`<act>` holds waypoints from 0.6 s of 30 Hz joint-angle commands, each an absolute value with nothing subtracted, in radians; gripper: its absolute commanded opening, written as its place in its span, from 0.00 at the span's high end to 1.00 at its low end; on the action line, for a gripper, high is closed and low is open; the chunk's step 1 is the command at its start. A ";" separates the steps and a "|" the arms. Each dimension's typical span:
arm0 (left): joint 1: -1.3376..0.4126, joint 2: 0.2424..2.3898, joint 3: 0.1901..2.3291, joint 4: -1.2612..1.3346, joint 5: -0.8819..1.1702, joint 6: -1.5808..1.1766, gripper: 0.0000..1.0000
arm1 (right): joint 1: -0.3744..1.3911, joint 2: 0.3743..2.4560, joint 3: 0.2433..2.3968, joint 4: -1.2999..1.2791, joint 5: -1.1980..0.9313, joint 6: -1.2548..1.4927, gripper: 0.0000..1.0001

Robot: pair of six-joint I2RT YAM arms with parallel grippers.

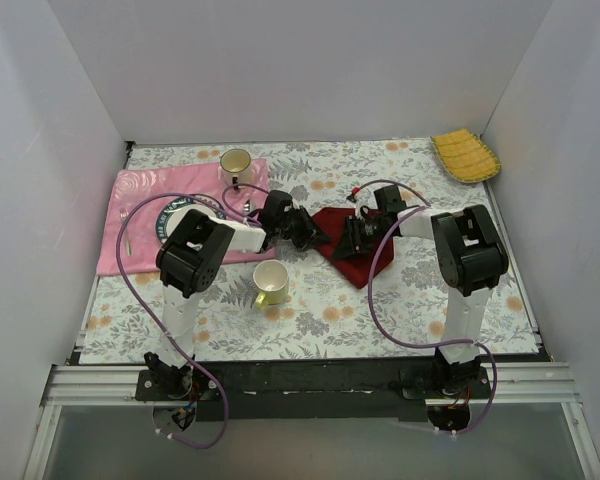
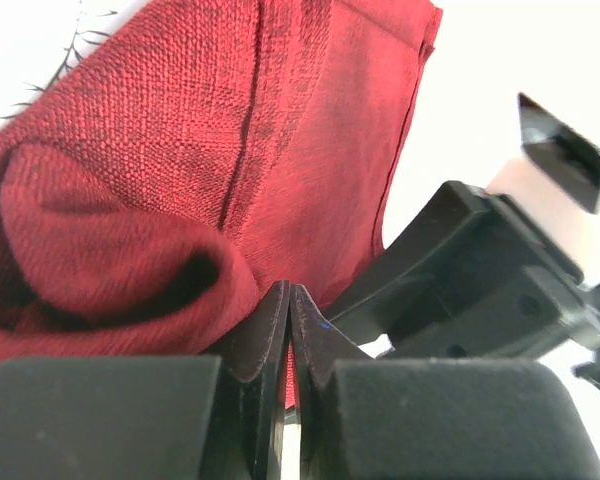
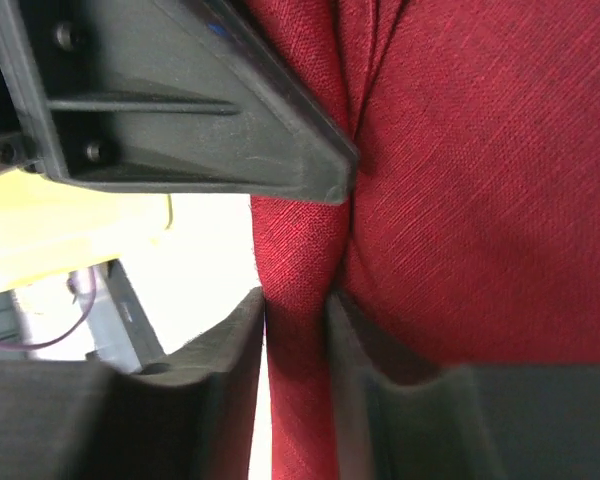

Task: Fold the napkin, place the utensils inside, and roll it up
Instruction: Roll the napkin with the utensil

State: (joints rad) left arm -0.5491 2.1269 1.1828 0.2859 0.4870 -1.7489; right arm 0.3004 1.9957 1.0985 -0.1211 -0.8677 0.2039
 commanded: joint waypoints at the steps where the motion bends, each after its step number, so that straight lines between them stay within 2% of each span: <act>1: -0.546 2.186 1.132 0.224 0.443 -1.718 0.99 | 0.319 1.924 1.178 -0.409 -0.569 0.068 0.57; 5: -0.546 2.191 1.132 0.221 0.445 -1.713 0.99 | 0.368 1.861 1.224 -0.488 -0.370 0.046 0.48; 8: -0.546 2.192 1.143 0.213 0.448 -1.710 0.99 | 0.432 1.809 1.241 -0.506 -0.235 0.031 0.36; 9: -0.546 2.194 1.146 0.210 0.449 -1.709 0.99 | 0.454 1.790 1.246 -0.512 -0.198 0.023 0.19; 10: -0.548 2.192 1.150 0.207 0.449 -1.707 0.99 | 0.506 1.780 1.247 -0.509 -0.157 0.017 0.17; 14: -0.548 2.191 1.154 0.202 0.456 -1.713 0.99 | 0.624 1.759 1.238 -0.453 0.114 0.003 0.16; 18: -0.546 2.192 1.152 0.196 0.466 -1.726 1.00 | 0.712 1.785 1.238 -0.407 0.250 -0.027 0.18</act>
